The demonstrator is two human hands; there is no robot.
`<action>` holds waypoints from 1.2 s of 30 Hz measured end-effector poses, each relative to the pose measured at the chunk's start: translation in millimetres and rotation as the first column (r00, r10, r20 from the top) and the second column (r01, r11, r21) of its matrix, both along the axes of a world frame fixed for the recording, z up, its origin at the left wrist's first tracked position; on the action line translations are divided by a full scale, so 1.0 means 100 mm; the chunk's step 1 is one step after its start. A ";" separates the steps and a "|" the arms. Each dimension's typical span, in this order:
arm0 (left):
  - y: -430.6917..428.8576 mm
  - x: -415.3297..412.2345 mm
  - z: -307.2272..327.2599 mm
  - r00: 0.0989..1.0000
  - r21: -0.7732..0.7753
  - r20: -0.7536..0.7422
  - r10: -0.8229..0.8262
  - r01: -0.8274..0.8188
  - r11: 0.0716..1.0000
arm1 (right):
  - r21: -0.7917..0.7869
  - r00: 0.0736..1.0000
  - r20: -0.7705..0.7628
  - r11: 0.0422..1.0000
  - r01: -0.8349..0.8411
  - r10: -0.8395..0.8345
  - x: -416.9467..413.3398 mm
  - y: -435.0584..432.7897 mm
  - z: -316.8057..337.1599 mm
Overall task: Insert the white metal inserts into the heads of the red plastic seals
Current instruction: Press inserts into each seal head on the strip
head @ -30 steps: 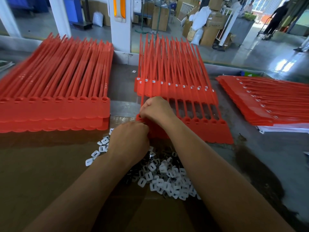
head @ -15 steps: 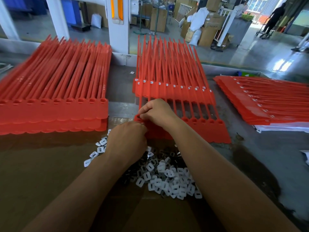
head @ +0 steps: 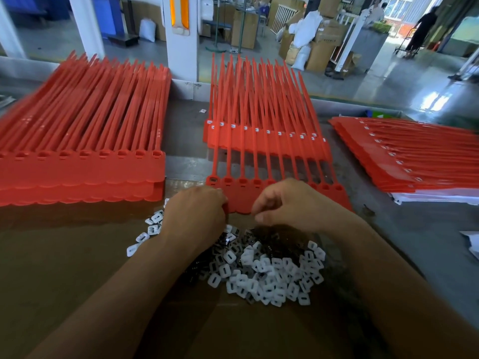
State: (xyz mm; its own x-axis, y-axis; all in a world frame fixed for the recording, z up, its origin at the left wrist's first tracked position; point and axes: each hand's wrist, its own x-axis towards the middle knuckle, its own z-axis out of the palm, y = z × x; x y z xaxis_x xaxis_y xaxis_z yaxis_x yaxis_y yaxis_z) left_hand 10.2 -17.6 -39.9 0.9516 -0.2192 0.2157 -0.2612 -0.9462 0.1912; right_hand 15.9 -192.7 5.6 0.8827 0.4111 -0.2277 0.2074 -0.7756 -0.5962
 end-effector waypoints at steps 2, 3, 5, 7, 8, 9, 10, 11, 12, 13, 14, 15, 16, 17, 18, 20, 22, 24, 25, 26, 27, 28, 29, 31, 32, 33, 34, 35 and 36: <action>0.00 0.00 0.00 1.000 0.003 0.003 0.001 -0.001 1.000 | -0.050 0.997 -0.055 0.997 -0.055 0.052 -0.06 -0.02 -0.01; 0.00 0.00 0.00 1.000 0.006 0.001 0.000 0.000 1.000 | -0.074 0.995 -0.068 0.995 -0.074 0.069 -0.08 -0.02 -0.02; 0.00 0.00 0.00 1.000 0.007 -0.005 0.002 -0.002 1.000 | -0.108 0.994 -0.064 0.990 -0.093 0.086 -0.11 -0.03 -0.04; 0.00 0.00 0.01 1.000 0.011 -0.010 0.002 -0.002 1.000 | -0.115 0.996 -0.048 0.990 -0.086 0.081 -0.11 -0.04 -0.07; 0.00 0.00 0.01 1.000 0.011 -0.012 0.002 -0.002 1.000 | -0.111 0.996 -0.044 0.991 -0.080 0.076 -0.11 -0.04 -0.07; 0.00 0.00 0.01 1.000 0.010 -0.014 0.002 -0.002 1.000 | -0.106 0.997 -0.040 0.992 -0.076 0.072 -0.12 -0.04 -0.08; 0.00 0.00 0.01 1.000 0.009 -0.015 0.004 -0.003 1.000 | -0.103 0.997 -0.032 0.992 -0.072 0.069 -0.12 -0.03 -0.09; 0.00 0.00 0.01 1.000 0.008 -0.017 0.005 -0.005 1.000 | -0.101 0.997 -0.022 0.992 -0.071 0.069 -0.12 -0.03 -0.09; -0.01 0.00 0.01 1.000 0.006 -0.019 0.007 -0.007 1.000 | -0.098 0.997 -0.016 0.993 -0.071 0.070 -0.13 -0.03 -0.10; -0.01 0.00 0.01 1.000 0.005 -0.022 0.009 -0.009 1.000 | -0.093 0.997 -0.013 0.993 -0.071 0.070 -0.13 -0.03 -0.10; -0.01 0.00 0.02 1.000 0.004 -0.025 0.011 -0.010 1.000 | -0.090 0.998 -0.011 0.993 -0.070 0.069 -0.13 -0.03 -0.10; -0.01 0.00 0.02 1.000 0.002 -0.027 0.012 -0.012 1.000 | -0.091 0.998 -0.007 0.993 -0.070 0.069 -0.13 -0.03 -0.11; -0.01 0.00 0.02 1.000 0.003 -0.029 0.012 -0.012 1.000 | -0.092 0.998 -0.001 0.993 -0.067 0.068 -0.13 -0.03 -0.11; 0.00 0.00 0.02 1.000 0.005 -0.029 0.012 -0.012 1.000 | -0.089 0.998 0.006 0.994 -0.063 0.064 -0.13 -0.04 -0.11; 0.00 -0.01 0.02 1.000 0.007 -0.029 0.013 -0.012 1.000 | -0.080 0.998 0.014 0.995 -0.057 0.058 -0.13 -0.04 -0.11; -0.01 -0.01 0.02 1.000 0.011 -0.028 0.014 -0.014 1.000 | -0.042 0.999 0.033 0.998 -0.040 0.042 -0.13 -0.06 -0.11; -0.01 0.00 0.01 0.999 0.014 -0.029 0.014 -0.014 1.000 | 0.031 0.999 0.035 0.999 0.009 -0.010 -0.14 -0.08 -0.12; -0.01 0.00 0.02 0.999 0.011 -0.031 0.016 -0.016 1.000 | 0.110 0.997 0.007 0.991 0.076 -0.077 -0.14 -0.10 -0.14; -0.01 0.00 0.02 0.999 0.009 -0.031 0.016 -0.016 1.000 | 0.140 0.995 -0.007 0.985 0.098 -0.098 -0.14 -0.10 -0.14; -0.01 0.00 0.02 0.999 0.008 -0.030 0.016 -0.016 1.000 | 0.159 0.994 -0.017 0.981 0.110 -0.109 -0.14 -0.11 -0.14; -0.01 0.00 0.02 0.999 0.008 -0.029 0.015 -0.015 1.000 | 0.170 0.993 -0.026 0.979 0.114 -0.111 -0.14 -0.11 -0.15; -0.01 -0.01 0.03 0.999 0.010 -0.028 0.015 -0.014 1.000 | 0.169 0.994 -0.034 0.979 0.112 -0.108 -0.15 -0.11 -0.15; 0.00 -0.01 0.03 1.000 0.012 -0.028 0.013 -0.013 1.000 | 0.158 0.994 -0.037 0.982 0.105 -0.100 -0.15 -0.11 -0.16; 0.00 -0.01 0.03 1.000 0.013 -0.026 0.011 -0.010 1.000 | 0.146 0.996 -0.039 0.986 0.082 -0.077 -0.15 -0.12 -0.16; -0.01 -0.01 0.03 1.000 0.013 -0.026 0.010 -0.010 1.000 | 0.155 0.997 -0.043 0.986 0.068 -0.062 -0.16 -0.12 -0.16; -0.01 -0.01 0.03 1.000 0.014 -0.025 0.010 -0.009 1.000 | 0.161 0.998 -0.045 0.985 0.053 -0.047 -0.16 -0.13 -0.15; -0.01 0.00 0.03 1.000 0.015 -0.026 0.009 -0.008 1.000 | 0.158 0.999 -0.044 0.987 0.038 -0.032 -0.16 -0.13 -0.15; -0.01 0.00 0.03 1.000 0.016 -0.028 0.007 -0.007 1.000 | 0.149 0.999 -0.044 0.989 0.026 -0.019 -0.17 -0.14 -0.14; -0.01 0.00 0.03 1.000 0.015 -0.031 0.006 -0.005 1.000 | 0.141 0.999 -0.045 0.990 0.019 -0.013 -0.17 -0.14 -0.15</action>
State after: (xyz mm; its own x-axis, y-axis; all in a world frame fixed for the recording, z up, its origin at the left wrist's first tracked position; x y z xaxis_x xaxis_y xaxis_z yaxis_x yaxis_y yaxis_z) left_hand 10.2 -18.8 -36.5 0.9589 -0.2170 0.1827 -0.2503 -0.9503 0.1850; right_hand -1.0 -207.0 -9.0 0.8799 0.4278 -0.2069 0.1672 -0.6862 -0.7080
